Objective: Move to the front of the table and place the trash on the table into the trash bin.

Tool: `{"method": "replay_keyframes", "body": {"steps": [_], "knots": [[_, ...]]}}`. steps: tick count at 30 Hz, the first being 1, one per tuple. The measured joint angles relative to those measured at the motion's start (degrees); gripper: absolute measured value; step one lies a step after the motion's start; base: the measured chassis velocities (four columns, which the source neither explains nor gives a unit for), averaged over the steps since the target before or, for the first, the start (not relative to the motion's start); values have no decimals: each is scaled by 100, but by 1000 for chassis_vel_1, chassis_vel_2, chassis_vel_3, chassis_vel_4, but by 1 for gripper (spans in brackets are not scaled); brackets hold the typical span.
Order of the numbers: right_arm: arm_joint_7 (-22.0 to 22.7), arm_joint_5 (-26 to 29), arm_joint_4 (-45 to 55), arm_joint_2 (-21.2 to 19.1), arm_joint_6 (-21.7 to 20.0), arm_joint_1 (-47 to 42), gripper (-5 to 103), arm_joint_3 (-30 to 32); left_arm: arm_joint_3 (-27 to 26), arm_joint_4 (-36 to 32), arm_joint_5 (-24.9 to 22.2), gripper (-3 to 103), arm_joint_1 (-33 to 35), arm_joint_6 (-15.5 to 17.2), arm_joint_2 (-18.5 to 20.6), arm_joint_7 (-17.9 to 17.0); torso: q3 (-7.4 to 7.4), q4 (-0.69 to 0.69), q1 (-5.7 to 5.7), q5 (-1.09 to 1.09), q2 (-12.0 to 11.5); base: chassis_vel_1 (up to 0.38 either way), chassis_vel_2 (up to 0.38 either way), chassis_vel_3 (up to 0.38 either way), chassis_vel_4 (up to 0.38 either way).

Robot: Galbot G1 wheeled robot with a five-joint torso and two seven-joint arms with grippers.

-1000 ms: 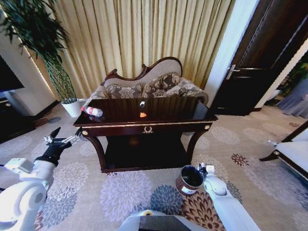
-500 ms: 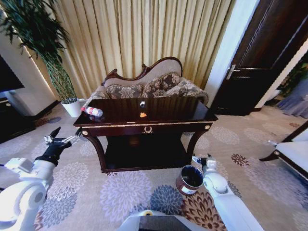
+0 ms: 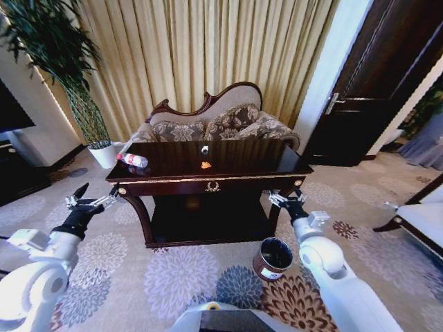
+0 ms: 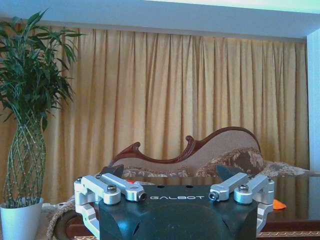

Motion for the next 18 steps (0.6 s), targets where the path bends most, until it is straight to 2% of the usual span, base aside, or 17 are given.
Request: {"method": "replay_keyframes", "body": {"steps": [10,18], "knots": [[-184,12,65,21,36,-98,100,48,-18,-103,25,100,27,-5,-30,4,0,0,-1,1,0,0,0,0,0],[-238,-14,59,-8,10,-106,100,51,-35,-183,59,100,83,-1,-82,3,0,0,-1,0,0,-82,76,78,-73]]}}
